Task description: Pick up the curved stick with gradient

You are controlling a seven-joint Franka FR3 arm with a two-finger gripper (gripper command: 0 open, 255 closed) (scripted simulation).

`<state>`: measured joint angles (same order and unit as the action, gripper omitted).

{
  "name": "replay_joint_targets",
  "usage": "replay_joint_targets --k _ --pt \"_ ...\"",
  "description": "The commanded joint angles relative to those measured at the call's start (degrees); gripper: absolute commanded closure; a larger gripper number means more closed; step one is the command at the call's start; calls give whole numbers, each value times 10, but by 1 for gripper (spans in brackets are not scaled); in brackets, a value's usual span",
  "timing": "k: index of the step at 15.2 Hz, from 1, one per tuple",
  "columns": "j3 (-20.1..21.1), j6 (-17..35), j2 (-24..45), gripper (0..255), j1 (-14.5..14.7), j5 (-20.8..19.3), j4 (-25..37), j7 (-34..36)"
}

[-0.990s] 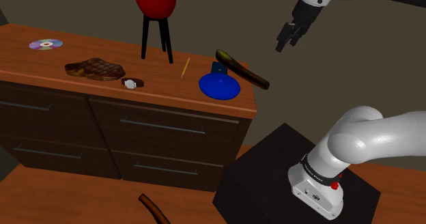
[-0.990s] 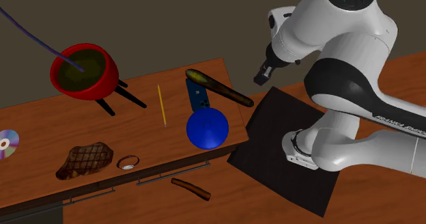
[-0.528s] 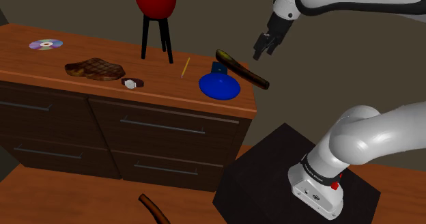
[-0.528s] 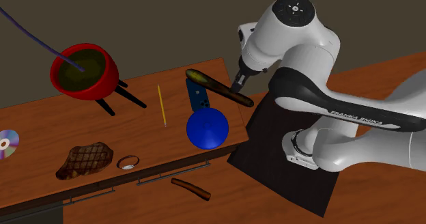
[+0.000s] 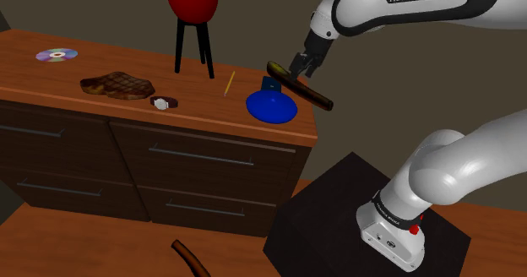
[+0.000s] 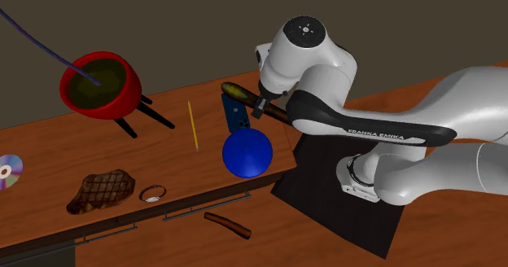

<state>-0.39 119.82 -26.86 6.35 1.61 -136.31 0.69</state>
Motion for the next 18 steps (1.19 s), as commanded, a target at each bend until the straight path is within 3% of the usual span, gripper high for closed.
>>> replay_joint_targets --k 1,7,8,18 --pt "-1 19 7 0 1 2 -11 -2" --pt "-1 56 16 0 1 2 -40 -3" --pt "-1 55 16 255 1 2 -39 -3" --pt "-1 48 14 255 1 2 -34 -3"
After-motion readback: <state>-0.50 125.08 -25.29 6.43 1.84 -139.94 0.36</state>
